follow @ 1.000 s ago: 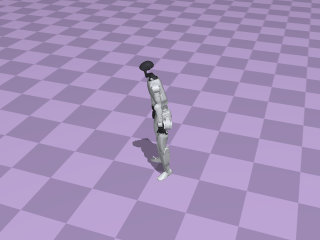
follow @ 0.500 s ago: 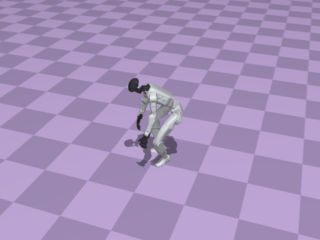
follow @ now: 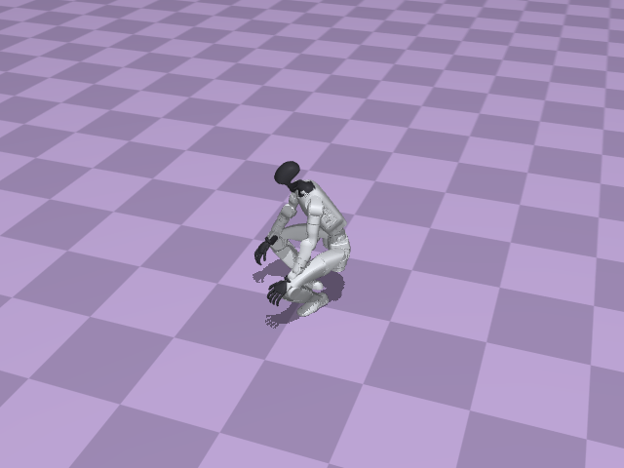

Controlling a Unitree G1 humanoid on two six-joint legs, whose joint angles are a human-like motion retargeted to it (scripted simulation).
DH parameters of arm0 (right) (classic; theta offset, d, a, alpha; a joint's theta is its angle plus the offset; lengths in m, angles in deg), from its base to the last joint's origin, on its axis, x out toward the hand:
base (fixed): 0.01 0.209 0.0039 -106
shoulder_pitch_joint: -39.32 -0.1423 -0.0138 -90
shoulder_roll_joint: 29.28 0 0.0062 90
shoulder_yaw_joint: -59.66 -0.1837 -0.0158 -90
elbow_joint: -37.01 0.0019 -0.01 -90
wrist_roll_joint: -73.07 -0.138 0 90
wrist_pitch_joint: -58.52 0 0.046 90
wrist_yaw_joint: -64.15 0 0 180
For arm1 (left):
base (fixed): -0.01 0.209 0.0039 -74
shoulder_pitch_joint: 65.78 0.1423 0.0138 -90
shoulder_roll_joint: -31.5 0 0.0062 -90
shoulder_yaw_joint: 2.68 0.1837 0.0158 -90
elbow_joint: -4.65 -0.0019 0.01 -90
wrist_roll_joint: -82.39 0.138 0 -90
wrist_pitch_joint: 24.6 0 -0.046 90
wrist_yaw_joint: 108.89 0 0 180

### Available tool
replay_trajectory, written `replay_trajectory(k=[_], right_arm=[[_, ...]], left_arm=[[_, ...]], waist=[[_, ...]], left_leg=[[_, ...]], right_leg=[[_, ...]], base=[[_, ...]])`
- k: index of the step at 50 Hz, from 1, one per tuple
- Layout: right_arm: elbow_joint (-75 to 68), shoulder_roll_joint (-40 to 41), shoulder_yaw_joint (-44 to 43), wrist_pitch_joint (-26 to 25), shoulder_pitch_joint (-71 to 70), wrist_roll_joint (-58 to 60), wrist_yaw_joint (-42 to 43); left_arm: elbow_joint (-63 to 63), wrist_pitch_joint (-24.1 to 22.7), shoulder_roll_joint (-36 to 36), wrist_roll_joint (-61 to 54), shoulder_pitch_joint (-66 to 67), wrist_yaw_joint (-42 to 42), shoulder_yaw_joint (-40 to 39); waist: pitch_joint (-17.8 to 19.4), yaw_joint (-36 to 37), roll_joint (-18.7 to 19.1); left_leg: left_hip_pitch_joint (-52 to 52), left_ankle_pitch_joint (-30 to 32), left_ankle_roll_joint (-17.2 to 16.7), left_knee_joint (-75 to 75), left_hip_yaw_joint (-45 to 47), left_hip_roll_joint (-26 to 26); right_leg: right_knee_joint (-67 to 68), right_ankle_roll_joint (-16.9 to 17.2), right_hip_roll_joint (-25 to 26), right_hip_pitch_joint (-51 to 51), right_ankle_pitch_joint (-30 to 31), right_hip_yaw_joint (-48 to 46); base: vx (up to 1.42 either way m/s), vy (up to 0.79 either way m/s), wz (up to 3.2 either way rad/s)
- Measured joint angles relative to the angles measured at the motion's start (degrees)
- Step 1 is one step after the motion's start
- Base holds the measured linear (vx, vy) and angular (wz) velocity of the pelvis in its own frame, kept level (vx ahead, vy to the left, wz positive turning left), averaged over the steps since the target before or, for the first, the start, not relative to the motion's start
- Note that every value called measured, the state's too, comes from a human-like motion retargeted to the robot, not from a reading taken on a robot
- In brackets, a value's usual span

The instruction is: Upper body actions

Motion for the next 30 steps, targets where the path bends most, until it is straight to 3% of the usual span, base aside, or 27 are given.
replay_trajectory(k=[6,12,25,30], right_arm=[[-3.9,1.2,-3.7,-5.3,1.0,-1.7,4.4],[-3.2,0.8,-4.9,-5.2,1.2,-7.0,6.7],[-3.8,0.6,-2.1,-4.9,1.4,-2.2,-2.2],[-4.5,1.0,-1.4,-1.0,1.0,-1.0,-10.4]], left_arm=[[1.3,1.2,-0.2,1.5,0.4,0.4,-1.6],[-1.3,-0.2,0.6,-2.6,0.8,-0.3,-1.9],[-5.6,-2.2,-2.2,12.4,3.4,1.6,0.5],[-5.7,-2.1,-1.5,11.2,3.0,1.3,-0.1]], waist=[[0.0,0.2,0.2],[0.0,0.6,0.6],[0.0,-0.4,-0.4],[0.0,-0.4,-0.7]], left_leg=[[0.1,2.5,0.0,-3.5,1.6,-0.5],[0.1,4.4,0.0,-6.3,2.3,-0.4],[0.3,1.8,0.0,1.6,-0.8,0.9],[0.3,2.6,0.0,0.2,-0.4,1.2]], right_leg=[[-3.2,0.0,0.3,0.1,1.7,-0.8],[-6.2,0.0,1.0,0.1,4.0,-1.9],[0.7,0.0,0.1,0.2,1.9,1.1],[-1.2,0.0,0.9,0.3,3.3,0.4]], base=[[-0.01,0.0,0.0],[-0.07,0.0,-0.03],[0.01,0.02,0.02],[-0.02,0.0,-0.04]])
